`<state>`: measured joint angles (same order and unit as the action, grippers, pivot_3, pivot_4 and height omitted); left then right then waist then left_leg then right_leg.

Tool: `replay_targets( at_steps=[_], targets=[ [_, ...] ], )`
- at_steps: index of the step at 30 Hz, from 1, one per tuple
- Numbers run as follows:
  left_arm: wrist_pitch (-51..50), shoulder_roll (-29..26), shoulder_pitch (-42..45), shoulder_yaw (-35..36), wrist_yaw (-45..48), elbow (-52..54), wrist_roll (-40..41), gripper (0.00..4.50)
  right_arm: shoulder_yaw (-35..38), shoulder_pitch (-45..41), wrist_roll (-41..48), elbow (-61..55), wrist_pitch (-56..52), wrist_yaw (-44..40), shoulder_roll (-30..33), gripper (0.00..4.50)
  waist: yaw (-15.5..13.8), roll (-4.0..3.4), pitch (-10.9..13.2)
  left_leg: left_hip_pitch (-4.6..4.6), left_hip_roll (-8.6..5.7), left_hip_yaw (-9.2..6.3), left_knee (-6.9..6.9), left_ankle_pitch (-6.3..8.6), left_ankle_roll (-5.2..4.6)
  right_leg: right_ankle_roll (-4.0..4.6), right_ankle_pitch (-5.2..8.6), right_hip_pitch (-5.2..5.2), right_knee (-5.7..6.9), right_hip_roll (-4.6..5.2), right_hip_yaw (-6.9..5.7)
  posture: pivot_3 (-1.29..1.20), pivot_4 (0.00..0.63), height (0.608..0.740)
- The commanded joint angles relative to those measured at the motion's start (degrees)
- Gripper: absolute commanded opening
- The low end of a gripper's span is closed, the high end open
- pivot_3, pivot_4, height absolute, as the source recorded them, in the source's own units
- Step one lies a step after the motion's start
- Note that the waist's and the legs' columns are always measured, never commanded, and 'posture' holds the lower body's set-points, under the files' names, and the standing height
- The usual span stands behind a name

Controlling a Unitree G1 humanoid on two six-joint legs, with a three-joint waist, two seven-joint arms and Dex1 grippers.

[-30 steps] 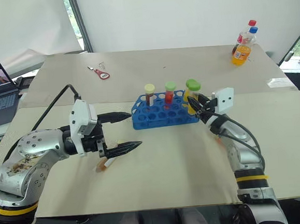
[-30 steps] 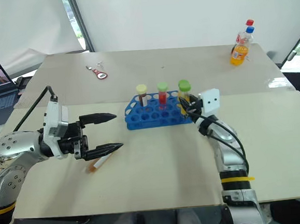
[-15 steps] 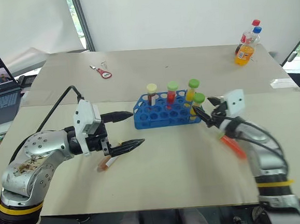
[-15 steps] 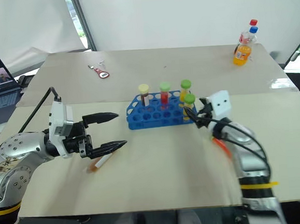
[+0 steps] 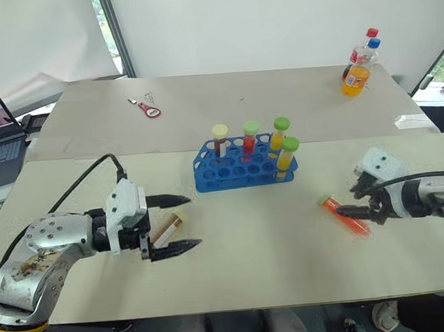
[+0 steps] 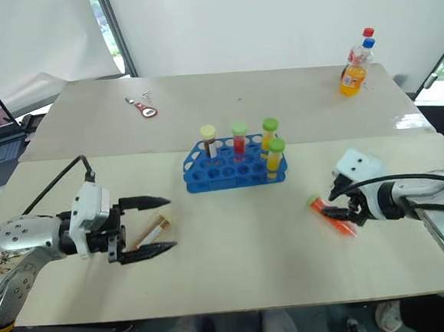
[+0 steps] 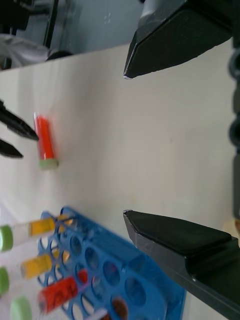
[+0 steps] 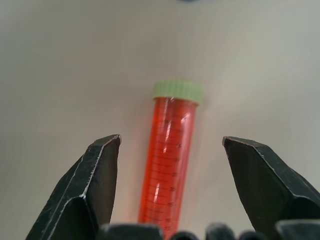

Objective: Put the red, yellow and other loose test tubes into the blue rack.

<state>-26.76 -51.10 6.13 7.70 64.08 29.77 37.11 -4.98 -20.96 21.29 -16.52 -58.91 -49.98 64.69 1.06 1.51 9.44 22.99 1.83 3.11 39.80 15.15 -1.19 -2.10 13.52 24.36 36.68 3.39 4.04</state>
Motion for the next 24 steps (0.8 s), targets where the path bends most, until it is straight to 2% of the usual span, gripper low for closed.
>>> replay_targets(
  at_steps=[1, 7, 10, 15, 16, 22, 24],
  targets=[
    [2.19, -1.25, -1.34, 1.33, 1.02, 3.19, -0.76, 4.50, -4.78, -4.58, -2.78, 4.11, -1.61, -1.64, 0.53, 3.65, -0.05, 0.00, 0.00, 0.00, 0.00, 0.01, 0.00, 0.00, 0.00, 0.00, 0.00, 0.01, 0.00, 0.00, 0.00, 0.00, 0.150, 0.733],
    [2.99, -0.77, -3.26, 0.78, -0.28, 5.20, -1.69, 4.50, -13.28, -11.28, -6.96, 12.07, -0.97, -4.16, -2.18, 3.65, -0.39, 0.01, 0.01, 0.10, -0.01, 0.00, 0.00, 0.00, 0.00, 0.00, 0.00, 0.06, -0.03, 0.01, -0.03, 0.00, 0.150, 0.733],
    [3.13, -0.70, -3.72, 0.62, -0.71, 5.67, -1.81, 4.50, -15.23, -12.80, -8.16, 13.73, -0.66, -5.94, -2.55, 2.83, -0.33, 0.01, 0.01, 0.12, -0.01, 0.00, 0.00, 0.01, -0.01, 0.00, 0.00, 0.08, -0.04, 0.02, -0.04, 0.00, 0.150, 0.733],
    [3.49, -0.74, -3.51, 0.56, -0.86, 5.31, -1.99, 4.50, -15.55, -12.77, -8.13, 12.78, -0.71, -8.87, -2.10, 1.15, -0.38, 0.01, 0.00, 0.11, -0.01, -0.02, 0.01, 0.01, -0.01, -0.01, 0.00, 0.07, -0.03, 0.01, -0.05, 0.00, 0.150, 0.733],
    [3.63, -0.81, -3.39, 0.62, -0.78, 4.92, -2.05, 4.50, -14.87, -12.46, -7.77, 11.84, 0.00, -9.62, -1.78, 1.03, -0.37, 0.01, 0.00, 0.11, -0.01, -0.02, 0.02, 0.01, -0.01, -0.01, 0.00, 0.06, -0.03, 0.01, -0.05, 0.00, 0.150, 0.733],
    [3.79, -0.95, -3.79, 2.26, -0.81, 2.92, -2.11, 4.50, -7.87, -11.68, -2.67, 5.52, 0.03, -11.69, -2.63, 1.02, -0.33, 0.00, 0.01, 0.16, 0.00, -0.04, 0.01, 0.01, -0.01, -0.01, 0.00, 0.15, 0.01, 0.00, -0.05, 0.00, 0.150, 0.733],
    [3.29, -0.69, -3.98, 3.52, -1.74, 2.25, -1.79, 4.50, -2.01, -10.35, 1.41, 1.94, 1.09, -9.52, -7.47, 1.02, -0.22, 0.04, 0.01, 0.15, 0.01, -0.05, 0.00, 0.01, -0.01, -0.01, -0.01, 0.15, 0.01, 0.00, -0.05, 0.00, 0.150, 0.733]
  ],
)
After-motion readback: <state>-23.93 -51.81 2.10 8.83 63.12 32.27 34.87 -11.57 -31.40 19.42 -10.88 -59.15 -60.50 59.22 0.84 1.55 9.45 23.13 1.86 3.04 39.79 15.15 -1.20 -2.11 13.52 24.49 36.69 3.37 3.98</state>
